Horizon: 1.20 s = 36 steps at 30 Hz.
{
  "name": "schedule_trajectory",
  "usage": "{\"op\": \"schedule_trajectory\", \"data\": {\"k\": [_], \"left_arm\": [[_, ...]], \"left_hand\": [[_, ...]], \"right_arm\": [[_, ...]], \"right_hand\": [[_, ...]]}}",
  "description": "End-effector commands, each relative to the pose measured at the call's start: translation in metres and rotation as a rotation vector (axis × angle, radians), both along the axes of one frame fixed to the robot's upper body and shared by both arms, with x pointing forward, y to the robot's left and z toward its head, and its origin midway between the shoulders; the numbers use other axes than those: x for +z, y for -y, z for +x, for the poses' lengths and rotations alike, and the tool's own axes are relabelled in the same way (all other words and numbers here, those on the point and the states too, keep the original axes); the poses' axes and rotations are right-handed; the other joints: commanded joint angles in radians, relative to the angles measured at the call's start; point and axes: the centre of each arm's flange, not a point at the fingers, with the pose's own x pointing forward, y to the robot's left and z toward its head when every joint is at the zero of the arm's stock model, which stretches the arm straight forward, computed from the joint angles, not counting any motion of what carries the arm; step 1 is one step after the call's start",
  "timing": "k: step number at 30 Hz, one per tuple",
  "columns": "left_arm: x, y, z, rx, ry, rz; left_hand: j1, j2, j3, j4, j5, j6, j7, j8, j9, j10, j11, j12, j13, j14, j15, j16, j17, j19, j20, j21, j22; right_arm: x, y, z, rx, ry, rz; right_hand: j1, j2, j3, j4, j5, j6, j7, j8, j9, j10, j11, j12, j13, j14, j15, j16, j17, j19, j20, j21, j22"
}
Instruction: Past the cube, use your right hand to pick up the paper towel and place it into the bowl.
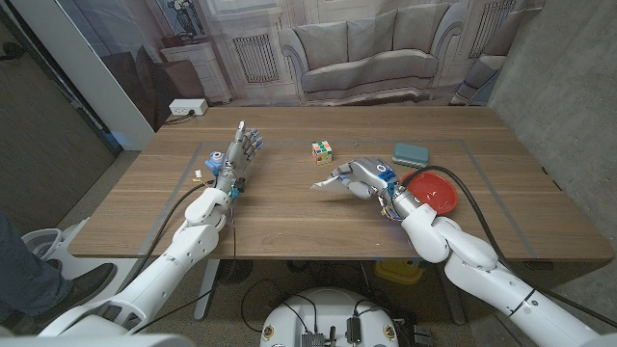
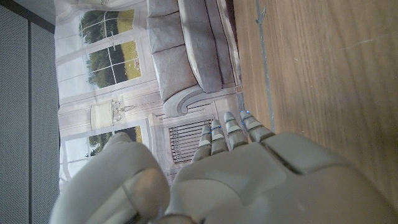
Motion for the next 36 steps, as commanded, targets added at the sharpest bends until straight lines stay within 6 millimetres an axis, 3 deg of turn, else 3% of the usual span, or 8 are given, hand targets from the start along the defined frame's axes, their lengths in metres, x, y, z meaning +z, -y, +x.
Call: {"op": "schedule_trajectory", "data": {"k": [1,36], "left_arm": [[0.001,0.002,0.002,-0.003,0.002,0.001],[0.007,0.013,0.001,-0.012,0.006,0.021]], "left_hand": [[0.003,0.009,-0.008,0.004,-0.007,0.01,0.002,0.0,0.003,0.007,0.004,-0.004,0.002,0.009,0.002,-0.002,0.002,0.005,0.004,0.0,0.006],[0.005,0.012,-0.012,0.003,-0.008,0.015,0.001,0.001,0.003,0.009,-0.002,-0.003,0.002,0.01,0.002,-0.002,0.002,0.005,0.004,0.0,0.006]], "right_arm": [[0.006,0.011,-0.001,-0.035,0.034,0.021],[0.018,0.055,-0.02,-0.174,0.127,0.101]], "right_hand": [[0.007,0.002,-0.006,-0.001,0.006,0.011,0.001,-0.004,0.005,0.011,-0.005,0.001,0.005,0.008,-0.05,-0.001,0.003,-0.007,-0.108,0.009,0.001],[0.008,0.005,-0.014,0.002,0.007,0.015,0.0,-0.012,0.007,0.018,-0.004,-0.007,0.006,0.012,-0.05,-0.007,0.004,-0.02,-0.108,0.033,-0.003]]}}
